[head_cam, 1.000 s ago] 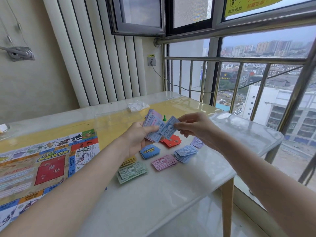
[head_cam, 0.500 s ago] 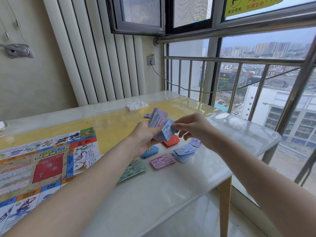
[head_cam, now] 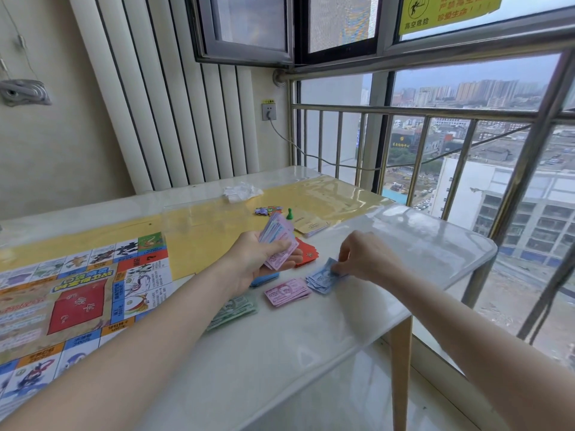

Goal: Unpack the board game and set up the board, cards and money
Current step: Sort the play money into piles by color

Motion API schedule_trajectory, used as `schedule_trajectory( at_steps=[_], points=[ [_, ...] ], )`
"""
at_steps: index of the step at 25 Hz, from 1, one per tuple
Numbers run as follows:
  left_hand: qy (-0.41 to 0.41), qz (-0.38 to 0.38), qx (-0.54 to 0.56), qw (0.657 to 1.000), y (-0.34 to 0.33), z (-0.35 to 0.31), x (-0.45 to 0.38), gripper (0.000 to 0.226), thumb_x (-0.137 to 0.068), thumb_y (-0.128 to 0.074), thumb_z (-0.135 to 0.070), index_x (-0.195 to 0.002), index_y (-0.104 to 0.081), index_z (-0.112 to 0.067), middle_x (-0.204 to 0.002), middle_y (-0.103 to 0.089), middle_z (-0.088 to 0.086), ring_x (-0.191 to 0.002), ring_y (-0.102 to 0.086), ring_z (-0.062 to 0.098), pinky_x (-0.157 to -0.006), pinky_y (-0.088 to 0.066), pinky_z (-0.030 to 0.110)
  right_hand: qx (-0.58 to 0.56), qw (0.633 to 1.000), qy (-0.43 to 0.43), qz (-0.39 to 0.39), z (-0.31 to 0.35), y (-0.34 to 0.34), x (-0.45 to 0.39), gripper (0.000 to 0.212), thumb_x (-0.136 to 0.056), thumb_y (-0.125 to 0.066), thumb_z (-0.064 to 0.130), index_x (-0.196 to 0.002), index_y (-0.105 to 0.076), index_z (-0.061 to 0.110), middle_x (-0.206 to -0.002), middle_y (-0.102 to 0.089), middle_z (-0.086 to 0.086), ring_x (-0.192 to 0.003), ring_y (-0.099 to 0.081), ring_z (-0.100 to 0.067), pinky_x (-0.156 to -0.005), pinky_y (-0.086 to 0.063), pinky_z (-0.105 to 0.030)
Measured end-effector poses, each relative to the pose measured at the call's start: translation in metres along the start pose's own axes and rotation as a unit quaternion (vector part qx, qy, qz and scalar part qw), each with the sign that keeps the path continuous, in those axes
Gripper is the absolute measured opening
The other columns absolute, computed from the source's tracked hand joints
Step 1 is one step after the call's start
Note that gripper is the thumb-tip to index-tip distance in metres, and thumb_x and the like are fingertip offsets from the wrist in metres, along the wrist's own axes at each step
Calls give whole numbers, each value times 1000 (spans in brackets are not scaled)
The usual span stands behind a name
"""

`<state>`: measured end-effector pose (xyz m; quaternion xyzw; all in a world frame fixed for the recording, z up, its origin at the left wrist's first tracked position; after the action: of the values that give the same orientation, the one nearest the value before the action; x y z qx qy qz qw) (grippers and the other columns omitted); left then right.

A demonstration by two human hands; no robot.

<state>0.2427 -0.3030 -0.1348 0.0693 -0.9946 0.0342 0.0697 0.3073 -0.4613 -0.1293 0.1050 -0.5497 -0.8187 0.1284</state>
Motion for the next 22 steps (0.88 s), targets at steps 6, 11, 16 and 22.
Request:
schedule_trajectory(
  at_steps=[6, 11, 16, 22],
  points=[
    [28, 15, 9, 999, -5, 6, 5, 9, -85, -63, -6, -91, -60, 0, -62, -70, 8, -54, -68, 11, -48, -53, 16, -159, 985, 51, -52, 26, 28, 3, 28, -86, -62, 30, -81, -64, 2, -70, -62, -6, -57, -54, -16, -55, -47, -27],
    [9, 52, -13, 999, -13, 0, 9, 10, -86, -62, -15, -89, -62, -5, -65, -71, 3, -58, -68, 9, -55, -55, 16, -413, 906, 21, 95, 45, -5, 8, 21, -83, -67, 15, -79, -65, -6, -63, -60, -11, -50, -55, -14, -44, -43, -18],
    [35, 57, 12, 998, 8, -3, 9, 27, -95, -47, -24, -93, -62, -2, -80, -71, 11, -66, -70, 15, -67, -58, 23, -413, 906, 31, 86, 53, -6, 4, 15, -81, -67, 7, -71, -64, -2, -55, -57, -7, -45, -47, -12, -41, -38, -18],
    [9, -16, -18, 1000, 49, -7, 14, 25, -97, -45, -16, -97, -57, 6, -78, -69, 17, -59, -70, 15, -54, -56, 20, -204, 973, 67, 78, 68, -24, 13, 19, -80, -68, 15, -69, -66, 0, -53, -52, -2, -44, -39, -11, -38, -28, -16]
  ],
)
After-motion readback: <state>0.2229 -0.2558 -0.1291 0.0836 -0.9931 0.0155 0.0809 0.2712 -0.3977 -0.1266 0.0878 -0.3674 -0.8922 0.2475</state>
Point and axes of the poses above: each hand's wrist, its own x-axis away from the middle knuckle, its own y-axis out of the back of the hand, z = x × y, the point moved 10 cm from there along -x, towards the middle knuckle
